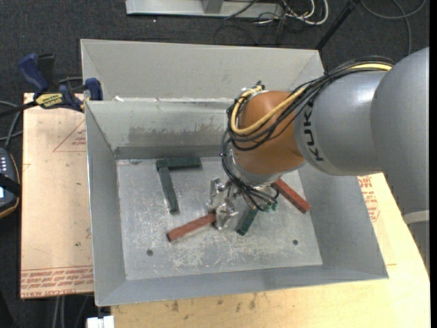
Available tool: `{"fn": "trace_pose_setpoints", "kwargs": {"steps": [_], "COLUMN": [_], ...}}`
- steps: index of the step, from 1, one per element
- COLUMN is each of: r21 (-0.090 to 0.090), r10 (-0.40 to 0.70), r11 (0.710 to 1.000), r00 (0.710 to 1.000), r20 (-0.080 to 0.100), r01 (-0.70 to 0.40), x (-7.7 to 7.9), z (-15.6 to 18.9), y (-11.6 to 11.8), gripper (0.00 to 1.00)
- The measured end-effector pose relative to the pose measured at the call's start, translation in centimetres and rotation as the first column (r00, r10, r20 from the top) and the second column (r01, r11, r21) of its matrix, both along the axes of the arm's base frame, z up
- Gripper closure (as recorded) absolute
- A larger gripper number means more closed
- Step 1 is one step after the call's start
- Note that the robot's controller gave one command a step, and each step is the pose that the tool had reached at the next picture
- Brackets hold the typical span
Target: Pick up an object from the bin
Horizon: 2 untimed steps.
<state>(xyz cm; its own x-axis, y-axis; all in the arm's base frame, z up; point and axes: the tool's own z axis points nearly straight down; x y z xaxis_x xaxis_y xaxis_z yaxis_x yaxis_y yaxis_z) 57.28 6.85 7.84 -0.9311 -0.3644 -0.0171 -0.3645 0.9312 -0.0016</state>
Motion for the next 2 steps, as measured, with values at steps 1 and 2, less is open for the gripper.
{"fn": "trace_pose_setpoints", "kwargs": {"steps": [1, 2], "r21": [0.000, -0.004], "r10": [0.000, 0.018], "r11": [1.000, 1.000], "r00": [1.000, 1.000], "r20": [0.000, -0.016], "r01": [0.000, -0.018], "x": [0.0, 0.0], "z": [0.0, 19.5], "y": [0.0, -0.2], "gripper": [1.00, 1.00]}}
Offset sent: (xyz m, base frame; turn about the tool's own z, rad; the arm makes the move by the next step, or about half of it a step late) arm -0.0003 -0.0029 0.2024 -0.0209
